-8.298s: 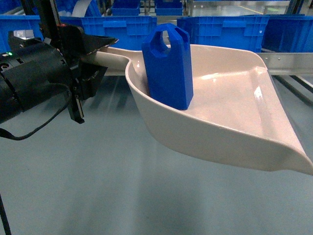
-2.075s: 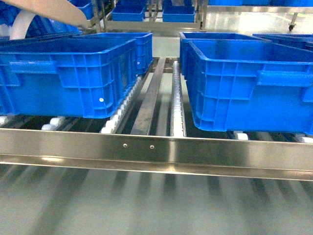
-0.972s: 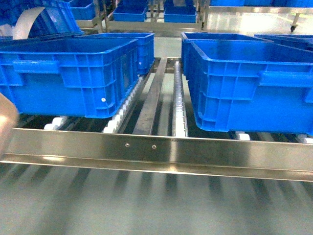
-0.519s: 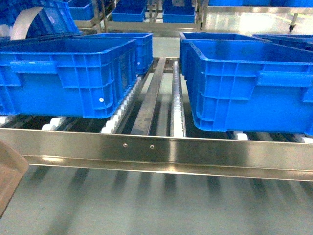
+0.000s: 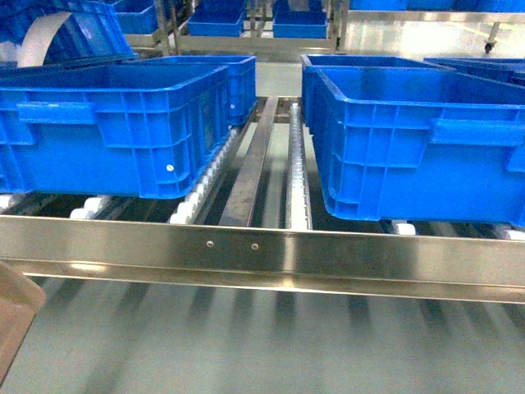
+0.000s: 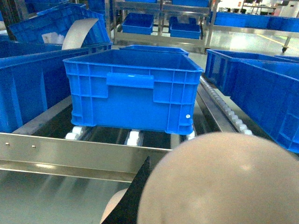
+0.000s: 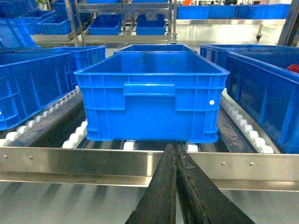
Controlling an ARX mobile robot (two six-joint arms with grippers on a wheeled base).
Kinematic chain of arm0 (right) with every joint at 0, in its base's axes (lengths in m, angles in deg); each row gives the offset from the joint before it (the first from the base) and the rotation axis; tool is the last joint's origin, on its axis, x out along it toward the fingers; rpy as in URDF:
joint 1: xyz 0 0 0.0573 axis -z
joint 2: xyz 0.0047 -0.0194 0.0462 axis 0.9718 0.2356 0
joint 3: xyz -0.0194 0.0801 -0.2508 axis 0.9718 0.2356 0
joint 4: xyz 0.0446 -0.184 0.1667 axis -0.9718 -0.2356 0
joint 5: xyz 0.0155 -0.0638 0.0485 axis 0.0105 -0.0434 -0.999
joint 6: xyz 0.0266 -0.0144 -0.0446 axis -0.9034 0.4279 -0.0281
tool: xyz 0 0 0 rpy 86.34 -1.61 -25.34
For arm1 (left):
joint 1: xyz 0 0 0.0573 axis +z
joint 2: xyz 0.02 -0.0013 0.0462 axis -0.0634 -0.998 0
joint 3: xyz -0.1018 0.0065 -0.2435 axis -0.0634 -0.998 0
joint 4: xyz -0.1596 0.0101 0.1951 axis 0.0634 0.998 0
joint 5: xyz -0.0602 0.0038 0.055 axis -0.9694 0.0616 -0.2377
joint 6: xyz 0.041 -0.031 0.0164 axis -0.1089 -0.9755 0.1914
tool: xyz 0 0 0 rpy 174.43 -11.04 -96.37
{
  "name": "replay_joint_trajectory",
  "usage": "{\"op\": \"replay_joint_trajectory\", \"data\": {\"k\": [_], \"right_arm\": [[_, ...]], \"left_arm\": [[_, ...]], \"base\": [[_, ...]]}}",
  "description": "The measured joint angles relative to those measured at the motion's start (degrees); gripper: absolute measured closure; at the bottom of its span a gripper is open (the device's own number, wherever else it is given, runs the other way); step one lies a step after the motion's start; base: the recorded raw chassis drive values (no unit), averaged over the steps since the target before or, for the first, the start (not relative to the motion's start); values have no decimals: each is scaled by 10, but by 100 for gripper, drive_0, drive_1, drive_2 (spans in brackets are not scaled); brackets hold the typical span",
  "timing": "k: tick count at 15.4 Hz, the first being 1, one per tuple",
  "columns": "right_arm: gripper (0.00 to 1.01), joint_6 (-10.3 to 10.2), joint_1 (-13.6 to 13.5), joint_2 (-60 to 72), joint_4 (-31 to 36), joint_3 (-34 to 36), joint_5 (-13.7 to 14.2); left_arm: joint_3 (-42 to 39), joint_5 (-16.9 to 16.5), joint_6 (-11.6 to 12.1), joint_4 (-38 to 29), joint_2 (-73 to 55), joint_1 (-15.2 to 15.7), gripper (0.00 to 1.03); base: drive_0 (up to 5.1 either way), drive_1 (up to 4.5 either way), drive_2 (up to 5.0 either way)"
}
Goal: Place part in tray to right shelf
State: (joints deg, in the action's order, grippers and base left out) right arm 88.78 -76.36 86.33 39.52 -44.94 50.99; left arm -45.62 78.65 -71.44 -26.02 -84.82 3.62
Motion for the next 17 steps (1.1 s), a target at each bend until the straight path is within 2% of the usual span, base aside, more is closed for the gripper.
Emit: {"op": "replay_joint_trajectory", "data": {"k": [4,5,6,7,9,10,11,17], "right_arm": [[99,0,0,-44,-42,0,0],[99,0,0,-70,-81,0,0],[99,0,0,-130,-151,0,0],[99,0,0,-142,-137,-3,0],[99,0,0,-143,-144,0,0],[99,0,0,-143,-147,0,0],[99,0,0,-143,-147,0,1],[99,0,0,-143,-147,0,0]], "left_arm": [[-19,0,0,17,46,0,89],[-19,0,0,27,57,0,89],[-19,2,0,38,67,0,89],[-18,0,0,46,76,0,89],[-18,0,0,159,167,0,89],[-18,2,1,133,170,0,89],[-18,0,1,152,170,0,89],[-18,0,1,147,170,0,89]], "base": [[0,0,0],[0,0,0],[0,0,0],[0,0,0],[0,0,0],[0,0,0],[0,0,0],[0,0,0]]}}
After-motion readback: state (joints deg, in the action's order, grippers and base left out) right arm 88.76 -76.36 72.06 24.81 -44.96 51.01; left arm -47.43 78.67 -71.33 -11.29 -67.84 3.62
